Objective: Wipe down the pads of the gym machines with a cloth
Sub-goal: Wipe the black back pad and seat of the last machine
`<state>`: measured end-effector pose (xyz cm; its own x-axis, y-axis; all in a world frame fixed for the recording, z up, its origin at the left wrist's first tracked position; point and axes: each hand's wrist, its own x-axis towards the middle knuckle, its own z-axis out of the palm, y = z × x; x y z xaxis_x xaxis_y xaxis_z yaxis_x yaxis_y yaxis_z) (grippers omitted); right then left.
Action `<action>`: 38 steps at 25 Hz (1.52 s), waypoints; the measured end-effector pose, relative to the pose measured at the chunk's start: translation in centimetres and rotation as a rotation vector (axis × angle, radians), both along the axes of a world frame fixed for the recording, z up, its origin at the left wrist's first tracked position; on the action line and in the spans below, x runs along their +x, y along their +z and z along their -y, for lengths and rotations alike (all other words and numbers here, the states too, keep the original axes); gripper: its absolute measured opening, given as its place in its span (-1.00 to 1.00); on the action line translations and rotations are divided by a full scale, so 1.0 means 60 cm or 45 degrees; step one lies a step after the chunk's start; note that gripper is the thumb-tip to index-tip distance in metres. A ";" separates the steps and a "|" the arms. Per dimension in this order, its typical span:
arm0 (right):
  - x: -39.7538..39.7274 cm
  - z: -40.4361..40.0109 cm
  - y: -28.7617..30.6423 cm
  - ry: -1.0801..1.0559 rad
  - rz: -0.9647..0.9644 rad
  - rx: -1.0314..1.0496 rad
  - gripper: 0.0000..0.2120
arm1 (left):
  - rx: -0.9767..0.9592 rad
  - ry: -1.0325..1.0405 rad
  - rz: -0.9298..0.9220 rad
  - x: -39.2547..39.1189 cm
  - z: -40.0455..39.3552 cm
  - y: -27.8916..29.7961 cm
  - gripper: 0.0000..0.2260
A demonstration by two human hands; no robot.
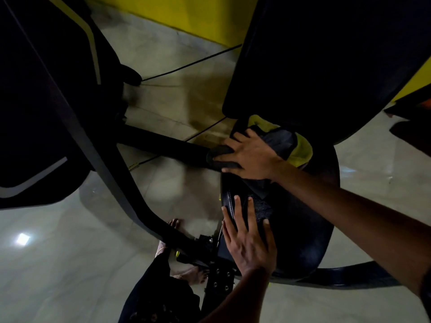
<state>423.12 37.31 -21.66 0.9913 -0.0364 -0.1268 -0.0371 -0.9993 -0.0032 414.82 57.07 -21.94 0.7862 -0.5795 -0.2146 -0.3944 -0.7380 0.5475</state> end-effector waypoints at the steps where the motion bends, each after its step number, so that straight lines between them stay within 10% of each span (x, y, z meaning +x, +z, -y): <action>1: 0.003 0.011 0.002 -0.002 -0.007 -0.017 -0.53 | -0.001 0.007 -0.002 0.000 0.000 0.001 -0.53; 11: -0.223 0.093 -0.032 -1.408 -0.042 0.038 -0.48 | -0.046 -0.021 -0.018 0.002 0.002 0.001 -0.53; 19: -0.290 -0.153 0.030 -1.383 0.216 -0.113 -0.53 | -0.006 -0.057 -0.015 0.000 0.006 0.007 -0.53; 25: -0.288 -0.086 0.018 -1.560 0.078 -0.028 -0.52 | -0.008 -0.082 -0.131 0.004 0.013 0.011 -0.51; 29: -0.240 -0.097 0.031 -1.866 0.018 -0.004 -0.58 | -0.034 -0.496 -0.094 0.083 -0.014 0.014 -0.47; 35: -0.257 -0.202 0.046 -1.282 0.130 -0.145 -0.55 | -0.149 -1.055 0.047 0.288 0.169 0.002 -0.60; 38: -0.266 -0.188 0.048 -1.753 0.107 -0.148 -0.52 | 0.058 -1.640 0.143 0.308 0.280 -0.016 -0.54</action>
